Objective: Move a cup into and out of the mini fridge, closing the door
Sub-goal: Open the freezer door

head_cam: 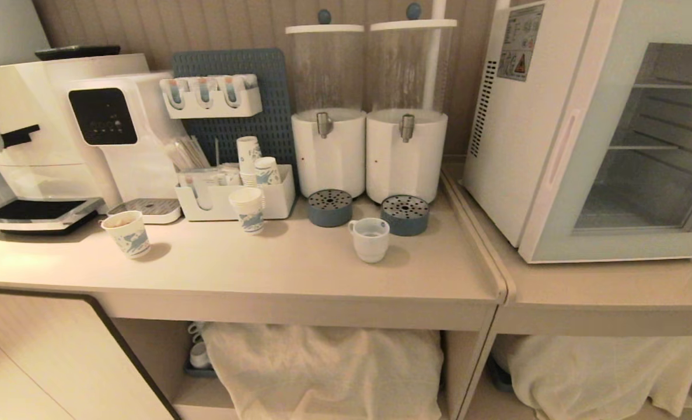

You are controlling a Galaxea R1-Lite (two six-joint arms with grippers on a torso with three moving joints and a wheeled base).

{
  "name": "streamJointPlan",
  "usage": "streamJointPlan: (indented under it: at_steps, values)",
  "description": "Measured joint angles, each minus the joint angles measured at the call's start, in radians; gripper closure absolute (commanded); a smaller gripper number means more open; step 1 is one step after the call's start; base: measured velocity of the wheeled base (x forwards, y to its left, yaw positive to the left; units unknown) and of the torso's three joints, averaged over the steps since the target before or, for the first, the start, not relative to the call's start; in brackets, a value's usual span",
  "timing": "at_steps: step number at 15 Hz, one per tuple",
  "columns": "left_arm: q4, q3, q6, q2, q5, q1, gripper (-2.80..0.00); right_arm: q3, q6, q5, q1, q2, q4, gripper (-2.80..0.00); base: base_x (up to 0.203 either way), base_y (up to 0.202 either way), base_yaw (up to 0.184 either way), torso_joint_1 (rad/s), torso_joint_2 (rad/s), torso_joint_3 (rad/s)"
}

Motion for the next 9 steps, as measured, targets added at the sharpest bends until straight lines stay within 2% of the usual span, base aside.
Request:
streamJointPlan:
  at_steps: [9]
  values:
    - [0.0, 0.0, 0.0, 0.0, 0.0, 0.0, 0.0, 0.0, 0.0, 0.0, 0.0, 0.0, 0.002, 0.0, 0.0, -0.193, 0.001, 0.003, 0.0, 0.004]
